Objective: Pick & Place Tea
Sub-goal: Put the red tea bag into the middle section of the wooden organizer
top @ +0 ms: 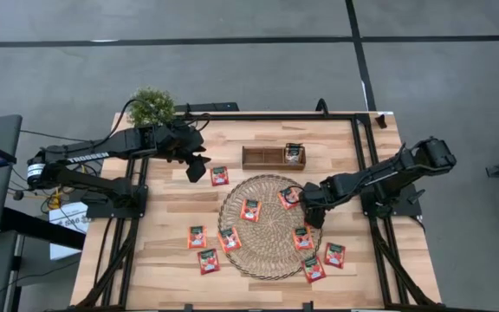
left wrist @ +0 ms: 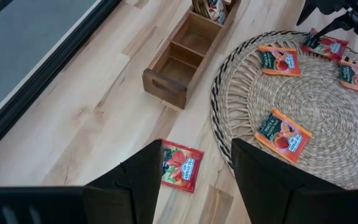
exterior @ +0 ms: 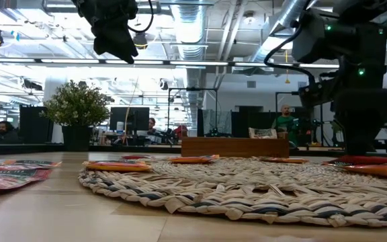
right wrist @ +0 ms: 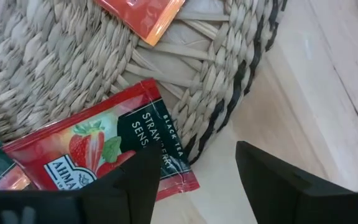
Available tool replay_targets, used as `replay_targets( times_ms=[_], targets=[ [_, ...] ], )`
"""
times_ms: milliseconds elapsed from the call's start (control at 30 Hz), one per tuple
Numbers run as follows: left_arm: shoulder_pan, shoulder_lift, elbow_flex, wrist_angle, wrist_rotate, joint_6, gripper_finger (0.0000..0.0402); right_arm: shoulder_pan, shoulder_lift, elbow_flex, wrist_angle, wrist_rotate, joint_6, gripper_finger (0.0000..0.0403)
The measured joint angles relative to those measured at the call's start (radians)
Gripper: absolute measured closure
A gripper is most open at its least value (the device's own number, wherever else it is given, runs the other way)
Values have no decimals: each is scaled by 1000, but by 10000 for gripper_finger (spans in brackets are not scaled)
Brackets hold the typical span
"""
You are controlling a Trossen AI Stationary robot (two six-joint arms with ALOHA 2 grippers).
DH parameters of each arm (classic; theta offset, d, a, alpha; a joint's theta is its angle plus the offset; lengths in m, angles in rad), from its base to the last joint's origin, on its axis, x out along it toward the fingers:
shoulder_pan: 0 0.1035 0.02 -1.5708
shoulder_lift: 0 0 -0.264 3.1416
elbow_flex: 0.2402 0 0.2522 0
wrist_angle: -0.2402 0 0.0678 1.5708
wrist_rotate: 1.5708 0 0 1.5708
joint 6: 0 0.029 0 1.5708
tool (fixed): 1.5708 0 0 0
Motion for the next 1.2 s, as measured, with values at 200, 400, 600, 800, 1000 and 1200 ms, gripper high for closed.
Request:
replay_targets(
  times_ms=[200,400,600,800,1000,1200],
  targets=[
    [0,0,0,0,0,3,220,-13,-38,-1,-56,33,73,215],
    [0,0,0,0,0,6,220,-13,-44,-1,-156,55,98,228],
    [0,0,0,0,0,6,220,-12,-63,3,-160,49,103,236],
    [0,0,0,0,0,6,220,-12,-143,47,-167,44,101,239],
    [0,0,0,4,0,6,220,-12,-187,33,-147,28,98,234],
    [0,0,0,6,0,7,220,-11,-167,-12,-121,-13,91,228]
  ],
)
